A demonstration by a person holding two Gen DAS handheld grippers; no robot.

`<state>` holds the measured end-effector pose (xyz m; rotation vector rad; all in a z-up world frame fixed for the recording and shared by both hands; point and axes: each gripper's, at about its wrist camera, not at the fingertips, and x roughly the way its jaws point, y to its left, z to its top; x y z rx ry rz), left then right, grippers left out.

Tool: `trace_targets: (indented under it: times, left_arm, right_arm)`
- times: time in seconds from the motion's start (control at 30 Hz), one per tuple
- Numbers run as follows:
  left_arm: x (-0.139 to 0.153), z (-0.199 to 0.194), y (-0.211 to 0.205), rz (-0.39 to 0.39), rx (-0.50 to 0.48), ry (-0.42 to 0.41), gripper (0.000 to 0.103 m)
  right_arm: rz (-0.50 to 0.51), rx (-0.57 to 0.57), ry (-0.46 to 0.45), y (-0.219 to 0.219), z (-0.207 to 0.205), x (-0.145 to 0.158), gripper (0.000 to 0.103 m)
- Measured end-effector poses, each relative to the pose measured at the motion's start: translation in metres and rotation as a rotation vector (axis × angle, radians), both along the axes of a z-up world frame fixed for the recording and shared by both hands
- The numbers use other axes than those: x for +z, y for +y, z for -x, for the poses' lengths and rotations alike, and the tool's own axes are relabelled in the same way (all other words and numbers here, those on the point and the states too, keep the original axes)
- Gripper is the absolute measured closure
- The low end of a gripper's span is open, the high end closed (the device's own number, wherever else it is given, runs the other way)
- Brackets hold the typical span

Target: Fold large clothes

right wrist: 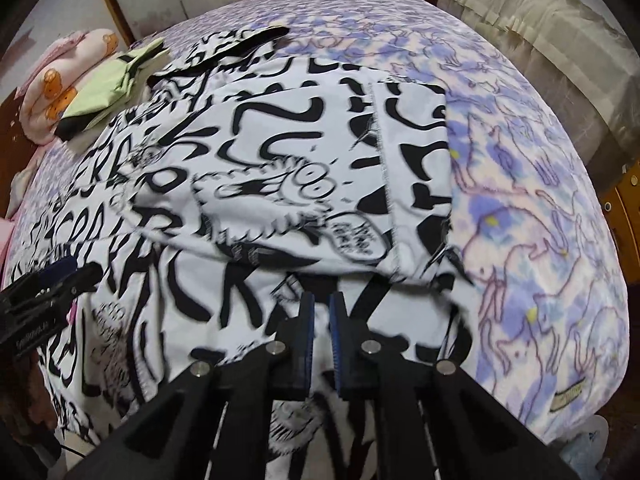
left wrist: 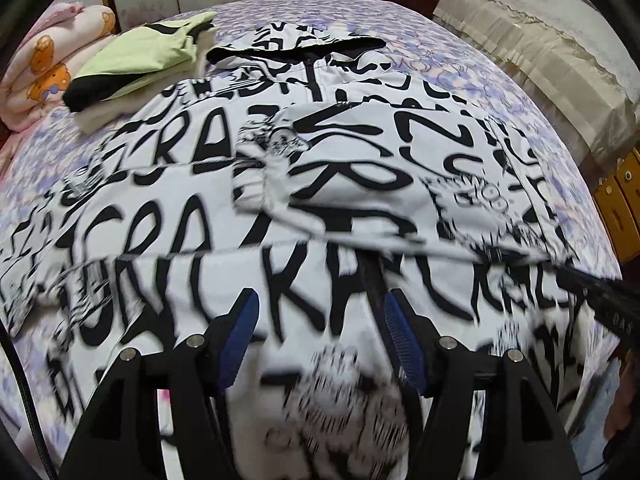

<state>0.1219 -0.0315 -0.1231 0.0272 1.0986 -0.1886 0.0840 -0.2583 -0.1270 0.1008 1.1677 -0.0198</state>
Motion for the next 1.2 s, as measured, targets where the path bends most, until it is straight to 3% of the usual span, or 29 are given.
trace_targets:
  times: [0.2, 0.63, 0.8, 1.2]
  left_arm:
    - [0.019, 0.045, 0.027, -0.032, 0.016, -0.039, 0.039]
    - [0.024, 0.102, 0.119, 0.014, 0.138, -0.030, 0.039]
    - [0.030, 0.108, 0.159, 0.060, 0.187, -0.021, 0.039]
    - [0.087, 0.084, 0.296, 0.191, 0.375, -0.069, 0.037]
  right_arm:
    - [-0.002, 0.029, 0.028, 0.031, 0.018, 0.013, 0.095]
    - [-0.042, 0.135, 0.046, 0.125, 0.063, 0.012, 0.095]
    - [-0.027, 0.189, 0.047, 0.166, 0.068, 0.013, 0.095]
    - [-0.019, 0.322, -0.039, 0.251, 0.053, 0.050, 0.095]
